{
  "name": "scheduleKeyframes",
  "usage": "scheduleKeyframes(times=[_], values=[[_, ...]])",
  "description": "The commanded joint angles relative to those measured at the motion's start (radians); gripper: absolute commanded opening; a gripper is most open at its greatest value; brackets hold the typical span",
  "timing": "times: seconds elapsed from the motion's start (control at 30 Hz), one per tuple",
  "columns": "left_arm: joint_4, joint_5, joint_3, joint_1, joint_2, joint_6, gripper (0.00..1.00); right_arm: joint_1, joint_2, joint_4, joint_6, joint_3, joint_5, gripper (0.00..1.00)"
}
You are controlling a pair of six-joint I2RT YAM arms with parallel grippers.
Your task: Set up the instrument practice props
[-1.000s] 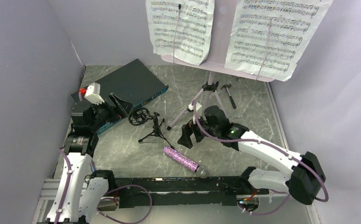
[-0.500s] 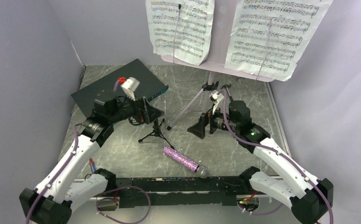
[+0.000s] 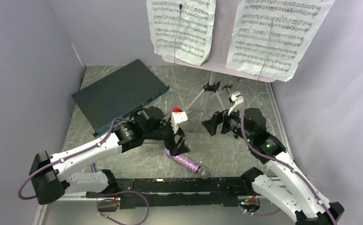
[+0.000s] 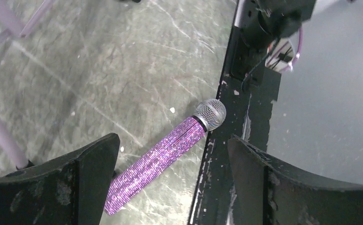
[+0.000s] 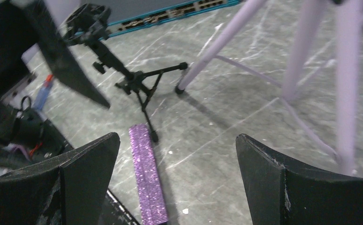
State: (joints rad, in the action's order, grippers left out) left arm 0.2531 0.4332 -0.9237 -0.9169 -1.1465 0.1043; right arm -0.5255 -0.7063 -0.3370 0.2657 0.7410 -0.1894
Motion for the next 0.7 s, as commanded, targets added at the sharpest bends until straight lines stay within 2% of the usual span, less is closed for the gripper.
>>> scheduleKeyframes(times=[0.0,0.23,0.43,0.67], values=[[-0.098,-0.056,0.051,-0.095,-0.004,-0.206,0.90,0.005,0.005,-0.010,0.013,0.005,0.120,0.99],[-0.246,-0.022,0.193,-0.170,0.000,-0.433,0.93,0.009,0.005,-0.024,0.031,-0.006,0.134,0.99],[-0.178,-0.057,0.165,-0.252,-0.123,-0.672,0.94,0.013,0.016,-0.046,0.047,-0.013,0.146,0.99],[-0.107,-0.103,0.076,-0.298,-0.308,-0.810,0.94,0.018,0.019,-0.054,0.045,-0.007,0.147,0.99]])
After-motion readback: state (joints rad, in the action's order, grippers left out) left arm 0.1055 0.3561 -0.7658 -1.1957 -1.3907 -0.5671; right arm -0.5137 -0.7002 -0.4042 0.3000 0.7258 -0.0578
